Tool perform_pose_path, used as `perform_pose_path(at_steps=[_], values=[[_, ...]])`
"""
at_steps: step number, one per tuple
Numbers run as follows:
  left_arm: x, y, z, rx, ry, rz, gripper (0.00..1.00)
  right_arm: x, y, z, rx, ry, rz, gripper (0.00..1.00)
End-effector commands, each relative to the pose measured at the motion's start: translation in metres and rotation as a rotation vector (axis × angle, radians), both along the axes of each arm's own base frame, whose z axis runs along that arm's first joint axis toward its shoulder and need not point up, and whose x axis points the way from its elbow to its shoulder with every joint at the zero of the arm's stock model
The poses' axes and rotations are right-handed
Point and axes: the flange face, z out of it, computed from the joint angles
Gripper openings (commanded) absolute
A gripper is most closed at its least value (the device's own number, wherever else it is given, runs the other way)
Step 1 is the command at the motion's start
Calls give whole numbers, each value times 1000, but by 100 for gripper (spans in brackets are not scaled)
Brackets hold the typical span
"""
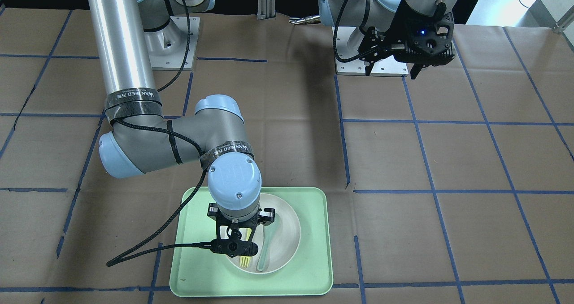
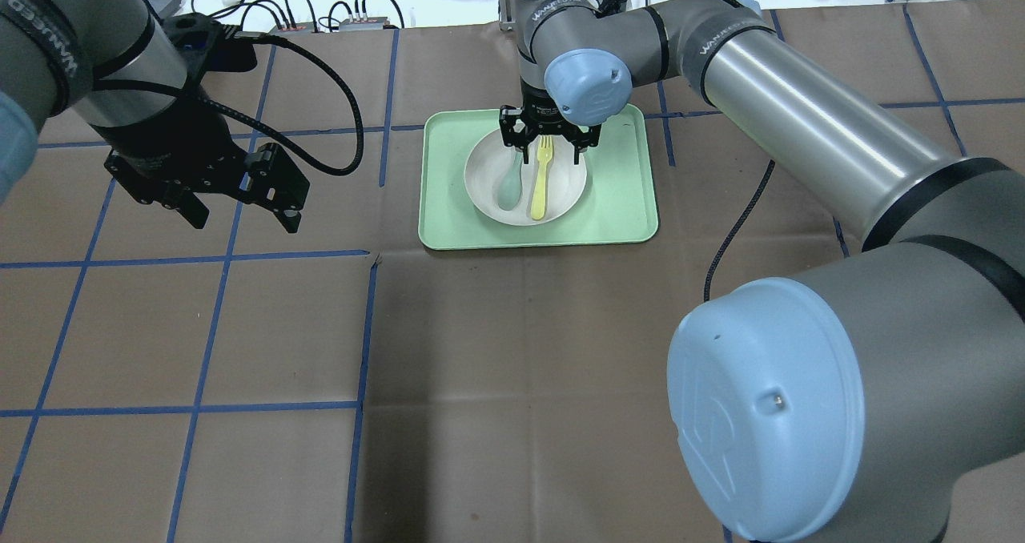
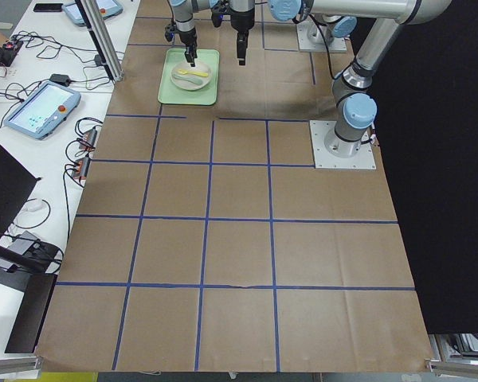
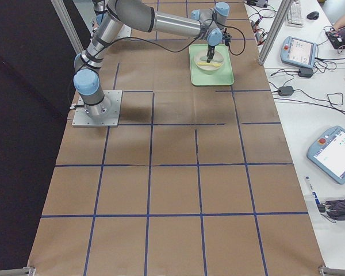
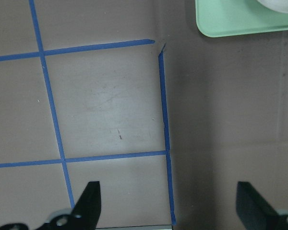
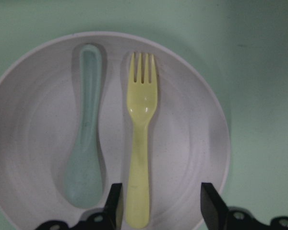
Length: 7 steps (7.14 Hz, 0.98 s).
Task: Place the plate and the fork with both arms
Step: 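Lower the right gripper onto the yellow fork and close on its handle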
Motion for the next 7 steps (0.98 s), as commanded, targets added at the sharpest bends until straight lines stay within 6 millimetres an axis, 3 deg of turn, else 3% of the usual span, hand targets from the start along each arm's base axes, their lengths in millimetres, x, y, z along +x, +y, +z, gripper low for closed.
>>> perform_pose_path(at_steps=[1,7], values=[[1,0,1,-6,-9,33,100,3,-2,-17,20,4,-5,56],[1,3,-2,18,-8,20,100,6,-9,-44,11,3,-4,56]])
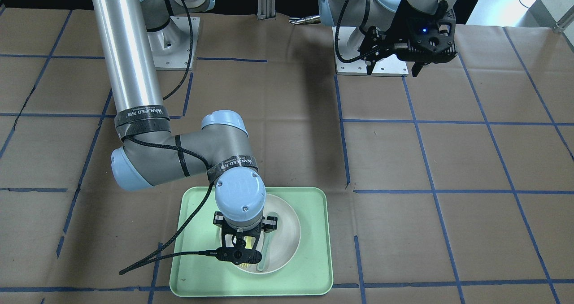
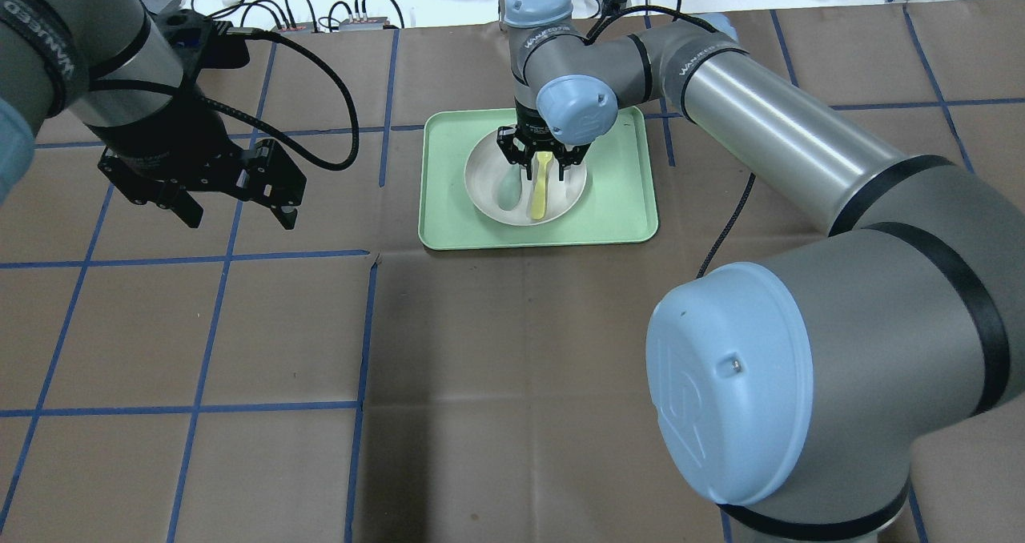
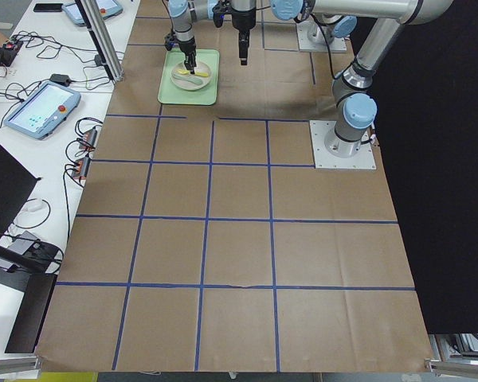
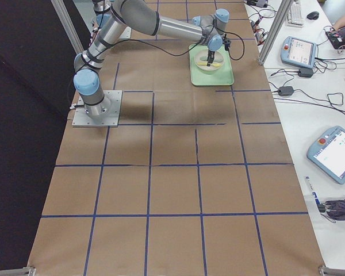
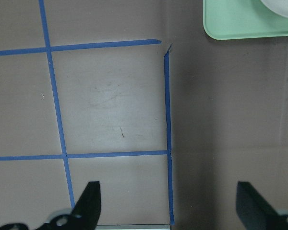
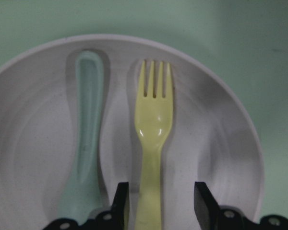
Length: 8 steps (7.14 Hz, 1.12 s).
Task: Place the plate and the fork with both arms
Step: 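Lower the right gripper onto the yellow fork and close on its handle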
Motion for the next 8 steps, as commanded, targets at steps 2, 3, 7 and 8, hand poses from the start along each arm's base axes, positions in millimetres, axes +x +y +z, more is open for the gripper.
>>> perform_pose_path(at_steps=[2,3,7,8], values=[[0,-1,-1,5,2,-2,100,1,-1,-8,9,1,0,55],[0,-1,-1,4,2,1,100,1,-2,-7,7,-1,0,52],[0,0,-1,5,2,0,100,2,-2,-7,6,-6,-1,35],[0,-1,-1,5,2,0,100,2,-2,-6,5,-7,-1,29]])
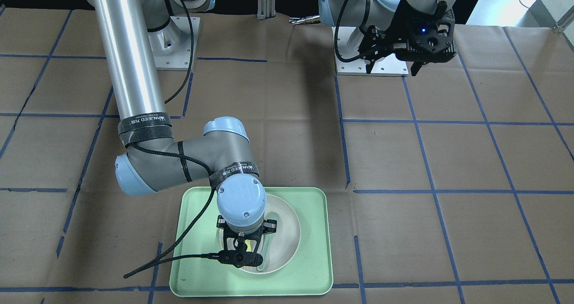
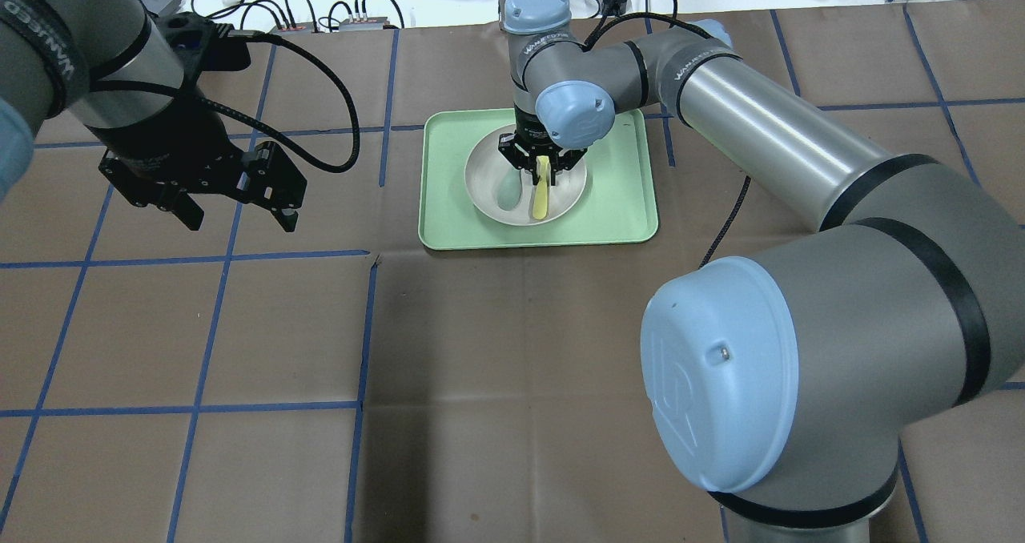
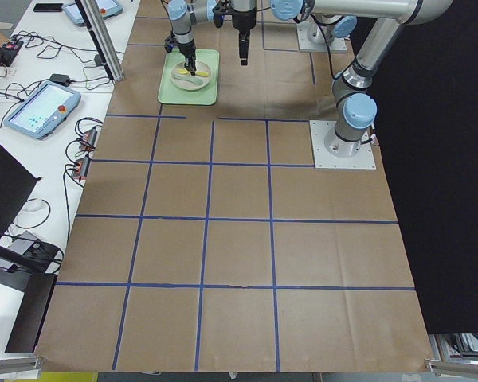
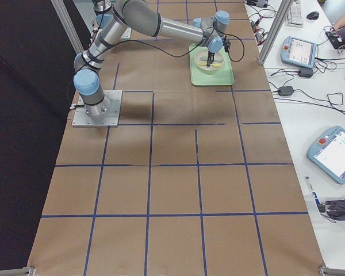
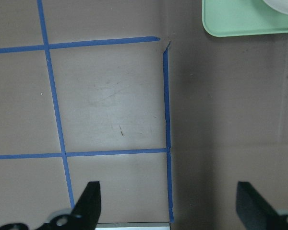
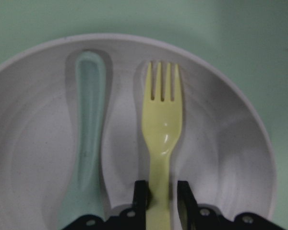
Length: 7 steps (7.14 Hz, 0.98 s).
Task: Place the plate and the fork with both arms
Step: 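Lower the right gripper onto the yellow fork and close on its handle, then lift the yellow fork out of the plate with the right gripper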
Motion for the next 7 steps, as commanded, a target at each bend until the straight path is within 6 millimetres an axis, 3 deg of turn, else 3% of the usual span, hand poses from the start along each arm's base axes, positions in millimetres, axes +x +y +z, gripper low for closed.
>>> perform_pose_path(at_steps=[1,2,3,7], values=[[0,0,0,-1,0,0,100,0,-1,1,-2,-3,0,18],[0,0,0,-1,0,0,100,0,-1,2,-3,-3,0,6],[1,-1,0,1,0,1,100,0,-1,1,-2,-3,0,2],[0,1,-4,7,2,1,100,1,-5,14,-18,-8,-2,0]])
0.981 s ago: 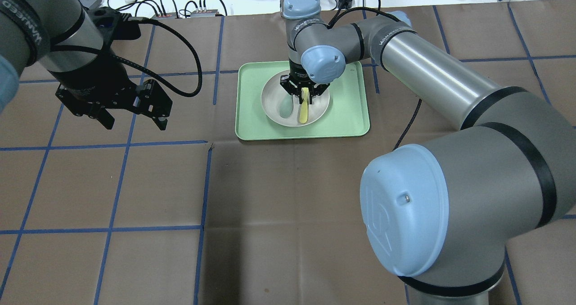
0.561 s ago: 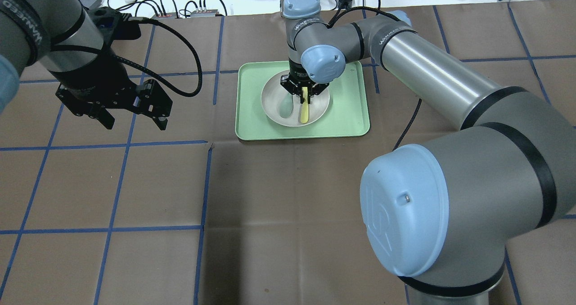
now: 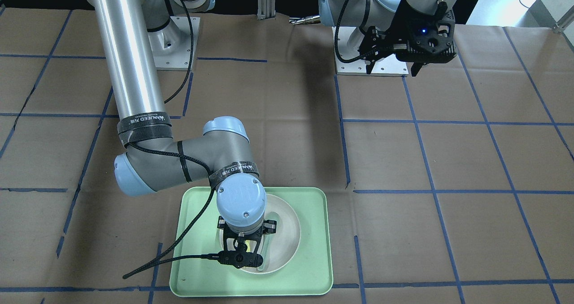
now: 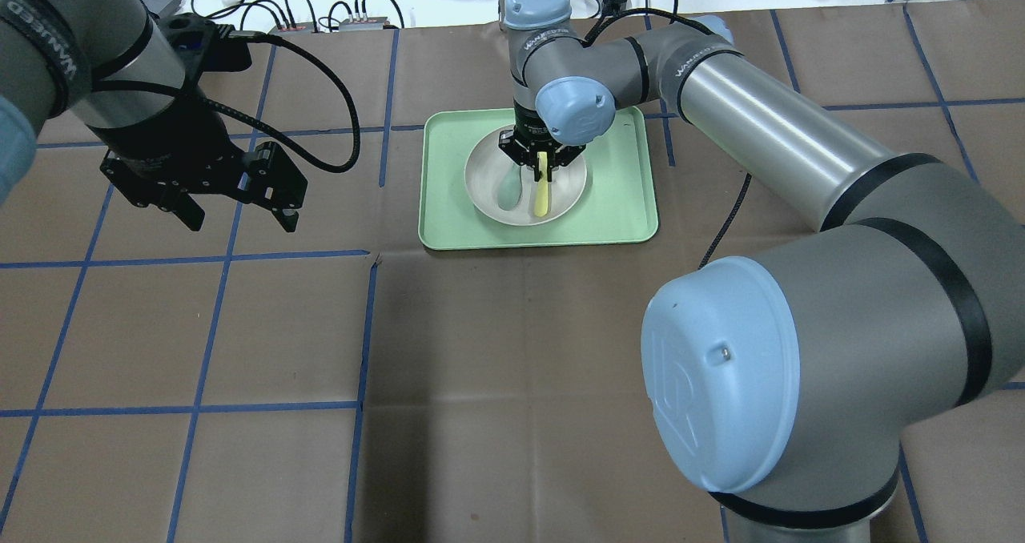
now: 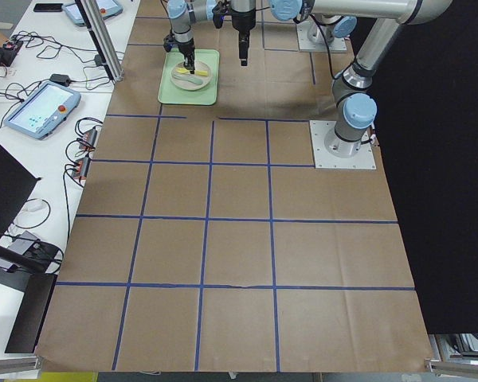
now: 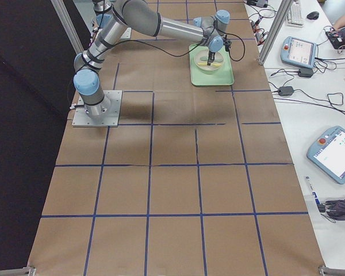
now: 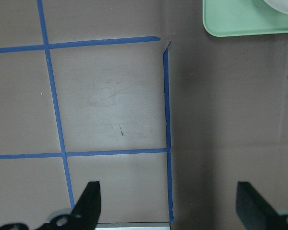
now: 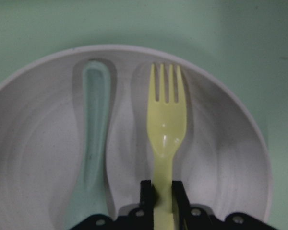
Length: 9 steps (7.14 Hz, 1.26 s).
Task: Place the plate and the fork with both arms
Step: 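Lift the yellow fork out of the plate with the right gripper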
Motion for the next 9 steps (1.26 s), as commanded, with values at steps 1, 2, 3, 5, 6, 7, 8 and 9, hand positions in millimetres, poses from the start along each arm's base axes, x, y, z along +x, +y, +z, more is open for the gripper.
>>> perform_pose_path(at_steps=[1,2,3,5,6,7,8,9], values=[[0,4,0,-2,0,0,100,-2,-2,11,-10,-3,-3,0],[0,4,0,-2,2,0,100,-6,-3,21,-19,-7,-9,0],[0,4,-2,4,2,0,100,-7,1,39,-20,-12,-10,0],[-1,4,-2,4,4,0,100,-20,12,69,-11,-11,-5,0],[0,4,-2,4,2,-2,100,-41,7,66,7,-5,-8,0],[0,5,-2,3,2,-2,100,-61,8,55,32,3,19,0],[0,5,-1,1,2,-2,100,-77,12,56,31,0,20,0],[0,4,-2,4,2,-2,100,-104,11,59,35,-2,4,0]])
